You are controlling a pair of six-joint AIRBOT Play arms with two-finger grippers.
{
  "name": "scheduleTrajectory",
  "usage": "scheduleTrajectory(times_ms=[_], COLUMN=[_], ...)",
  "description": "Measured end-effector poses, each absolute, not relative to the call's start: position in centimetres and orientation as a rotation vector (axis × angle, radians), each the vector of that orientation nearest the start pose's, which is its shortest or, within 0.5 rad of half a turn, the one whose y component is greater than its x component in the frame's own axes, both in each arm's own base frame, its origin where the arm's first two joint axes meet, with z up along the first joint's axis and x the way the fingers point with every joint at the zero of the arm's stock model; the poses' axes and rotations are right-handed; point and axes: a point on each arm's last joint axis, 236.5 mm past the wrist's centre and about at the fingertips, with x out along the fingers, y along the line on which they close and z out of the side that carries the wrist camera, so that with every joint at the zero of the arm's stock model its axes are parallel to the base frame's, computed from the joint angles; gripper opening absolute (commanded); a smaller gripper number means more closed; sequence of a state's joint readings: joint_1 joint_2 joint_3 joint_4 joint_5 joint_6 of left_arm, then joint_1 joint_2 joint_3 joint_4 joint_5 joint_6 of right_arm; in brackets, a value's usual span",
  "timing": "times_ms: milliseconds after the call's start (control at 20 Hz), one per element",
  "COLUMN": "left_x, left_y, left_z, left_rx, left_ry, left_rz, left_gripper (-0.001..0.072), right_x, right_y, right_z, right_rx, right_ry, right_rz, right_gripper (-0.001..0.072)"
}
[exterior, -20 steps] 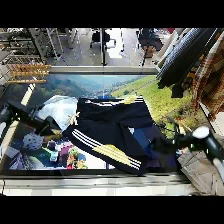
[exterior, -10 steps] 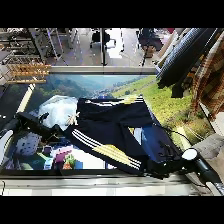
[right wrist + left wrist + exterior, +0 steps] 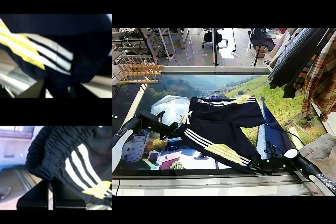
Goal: Fold the clothes and pants, and hang the long-sleeved shirts on hangers.
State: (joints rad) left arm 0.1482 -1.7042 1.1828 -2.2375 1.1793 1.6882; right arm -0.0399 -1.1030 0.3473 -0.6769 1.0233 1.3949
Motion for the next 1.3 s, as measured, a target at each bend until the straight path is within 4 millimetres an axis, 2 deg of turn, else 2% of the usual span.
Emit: scheduleTrajectory(times_ms=[50,200,300,350,400,500,600,650,700,750,850,900,950,1050,1100,1200,1250,1300], left_x=[39.5,39.3,39.5,39.8,40.2,41.1,41.2,40.6,39.7,38.3,34.3,31.8,29.4,25.0,23.5,22.4,22.9,23.8], left_y=[-7.8,-7.9,-7.9,-7.9,-7.9,-8.5,-9.5,-10.1,-10.6,-11.2,-12.4,-13.0,-13.5,-14.0,-14.0,-13.6,-13.3,-13.0], left_z=[-10.4,-9.4,-7.1,-5.1,-2.7,4.0,12.6,17.5,22.1,27.0,36.0,40.1,43.4,48.7,50.4,52.0,52.0,51.3], left_rx=[-0.735,-0.701,-0.663,-0.639,-0.616,-0.565,-0.494,-0.441,-0.384,-0.317,-0.186,-0.127,-0.081,-0.007,0.015,0.035,0.023,0.000], left_ry=[1.545,1.536,1.509,1.476,1.436,1.311,1.139,1.038,0.932,0.812,0.570,0.444,0.334,0.140,0.070,0.003,0.006,0.032], left_rz=[-0.226,-0.271,-0.343,-0.385,-0.429,-0.537,-0.648,-0.699,-0.736,-0.761,-0.781,-0.776,-0.764,-0.723,-0.698,-0.655,-0.637,-0.633], left_gripper=[0.0015,0.0014,0.0014,0.0014,0.0014,0.0015,0.0015,0.0015,0.0015,0.0014,0.0013,0.0013,0.0013,0.0013,0.0013,0.0013,0.0013,0.0014], right_x=[20.3,20.7,21.5,22.2,23.1,25.1,26.0,25.7,24.6,22.7,17.6,15.1,12.7,10.0,9.8,11.9,13.8,16.6], right_y=[14.8,15.2,15.2,14.9,14.5,13.1,11.3,10.6,10.0,9.6,9.2,9.1,8.9,8.6,8.3,7.5,7.0,6.7], right_z=[-10.8,-9.6,-7.2,-5.4,-2.9,3.9,13.4,19.3,24.9,31.0,41.2,45.2,48.4,52.9,54.1,55.2,55.1,54.2], right_rx=[0.904,0.873,0.789,0.728,0.647,0.467,0.291,0.214,0.161,0.113,0.048,0.028,0.007,-0.022,-0.034,-0.057,-0.064,-0.069], right_ry=[1.567,1.523,1.454,1.398,1.319,1.113,0.834,0.666,0.510,0.337,0.045,-0.071,-0.164,-0.291,-0.316,-0.305,-0.275,-0.212], right_rz=[0.236,0.306,0.383,0.417,0.450,0.475,0.460,0.443,0.426,0.409,0.391,0.384,0.375,0.356,0.341,0.302,0.284,0.273], right_gripper=[0.0032,0.0015,0.0014,0.0014,0.0013,0.0013,0.0013,0.0013,0.0013,0.0013,0.0013,0.0013,0.0013,0.0013,0.0013,0.0013,0.0013,0.0014])
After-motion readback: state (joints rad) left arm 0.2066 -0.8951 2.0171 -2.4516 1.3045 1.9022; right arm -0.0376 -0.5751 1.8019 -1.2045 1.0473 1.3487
